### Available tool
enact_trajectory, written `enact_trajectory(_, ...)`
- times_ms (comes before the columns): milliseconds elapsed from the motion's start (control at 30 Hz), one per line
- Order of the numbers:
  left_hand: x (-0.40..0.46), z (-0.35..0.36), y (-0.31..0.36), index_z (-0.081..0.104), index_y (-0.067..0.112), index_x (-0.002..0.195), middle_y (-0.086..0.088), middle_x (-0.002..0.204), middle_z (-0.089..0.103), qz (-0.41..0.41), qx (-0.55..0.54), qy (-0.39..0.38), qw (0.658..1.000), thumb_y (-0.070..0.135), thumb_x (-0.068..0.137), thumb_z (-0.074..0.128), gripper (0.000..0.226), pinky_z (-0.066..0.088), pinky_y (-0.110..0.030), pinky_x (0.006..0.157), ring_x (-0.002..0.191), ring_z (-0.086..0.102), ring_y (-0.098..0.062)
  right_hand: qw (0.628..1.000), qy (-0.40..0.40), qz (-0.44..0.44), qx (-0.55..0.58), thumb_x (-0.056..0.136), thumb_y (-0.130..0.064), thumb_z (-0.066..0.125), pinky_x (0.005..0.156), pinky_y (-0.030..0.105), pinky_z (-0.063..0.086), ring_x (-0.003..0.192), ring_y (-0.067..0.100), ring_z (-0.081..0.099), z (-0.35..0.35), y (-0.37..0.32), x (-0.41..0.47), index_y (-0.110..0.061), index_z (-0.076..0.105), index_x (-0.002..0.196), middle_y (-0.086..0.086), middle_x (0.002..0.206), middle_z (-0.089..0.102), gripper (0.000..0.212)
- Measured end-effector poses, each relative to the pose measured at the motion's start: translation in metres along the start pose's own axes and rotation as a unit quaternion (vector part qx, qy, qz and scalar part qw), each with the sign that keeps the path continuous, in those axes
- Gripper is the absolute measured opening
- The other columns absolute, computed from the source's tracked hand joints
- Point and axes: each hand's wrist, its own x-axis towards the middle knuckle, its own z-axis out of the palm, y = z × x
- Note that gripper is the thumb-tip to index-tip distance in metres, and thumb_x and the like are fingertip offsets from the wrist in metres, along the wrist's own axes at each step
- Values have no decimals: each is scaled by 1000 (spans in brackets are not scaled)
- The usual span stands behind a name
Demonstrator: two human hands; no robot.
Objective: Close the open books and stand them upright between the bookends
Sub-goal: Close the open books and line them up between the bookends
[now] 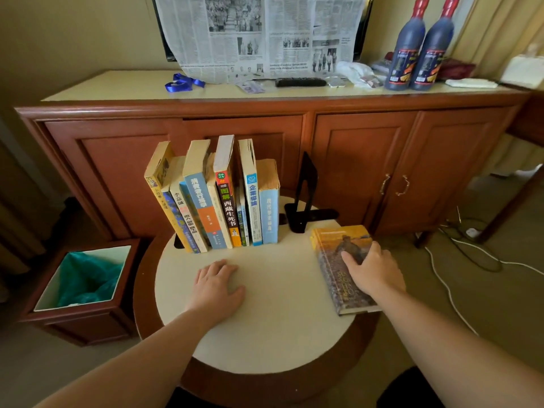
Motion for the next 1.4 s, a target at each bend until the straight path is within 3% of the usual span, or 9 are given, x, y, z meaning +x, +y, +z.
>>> enact_trajectory(300,-7,-1,94,52,24,151,2,139,52,-14,-218,-106,970,41,108,49,47,41,-28,102,126,53,-18,998,-12,-58,30,86,-81,52,100,44,50,134,30,48,14,-25,-37,-18,28,160,7,147,50,100)
enact_trajectory(433,-7,-2,120,70,25,127,8,120,70,-55,-387,-178,903,39,110,46,33,44,-20,77,101,63,-5,994,-23,-57,91,85,-77,58,99,44,50,134,28,50,18,-35,-47,-22,32,157,3,149,50,94)
enact_trajectory(600,-6,8,126,68,10,127,-6,115,78,-128,-565,-142,803,32,111,50,33,54,-41,103,111,71,-24,984,-6,-61,168,83,-78,58,99,44,52,133,26,53,19,-35,-51,-27,34,156,-1,150,51,92)
enact_trajectory(767,-7,-13,123,56,7,140,-13,129,71,-108,-680,-132,713,27,103,66,44,57,-45,98,123,65,-30,949,16,-137,284,85,-64,70,93,32,53,126,19,58,12,-32,-58,-32,39,148,-7,140,57,77)
enact_trajectory(833,-10,-33,127,61,12,136,-11,126,74,-59,-689,-141,708,17,100,68,37,58,-46,97,122,66,-31,931,27,-191,310,85,-53,77,83,8,44,117,12,58,7,-39,-64,-26,44,141,-12,126,55,71)
enact_trajectory(933,-13,-64,135,62,12,135,-13,127,74,37,-672,-142,726,0,96,67,42,59,-46,97,120,70,-32,913,35,-233,333,83,-51,81,77,-1,40,111,5,52,-4,-56,-69,-21,42,141,-15,121,50,76)
enact_trajectory(1067,-12,-92,129,58,13,141,-13,132,71,95,-624,-153,761,7,96,71,48,55,-50,106,124,68,-29,885,-83,-287,358,64,-80,79,107,33,49,137,9,48,-13,-71,-64,-38,24,156,-16,149,47,116)
enact_trajectory(1167,-13,-101,124,55,18,147,-9,137,68,97,-588,-180,782,21,95,77,57,53,-55,108,130,63,-30,895,-116,-309,300,46,-78,91,109,50,50,145,17,43,-10,-83,-61,-46,5,162,-12,161,37,147)
enact_trajectory(1400,-21,-111,123,52,19,151,-7,137,68,105,-561,-186,800,32,94,77,64,51,-56,109,129,64,-26,920,-118,-304,217,46,-79,85,110,44,49,139,21,42,-8,-72,-69,-48,-12,160,-8,148,26,153)
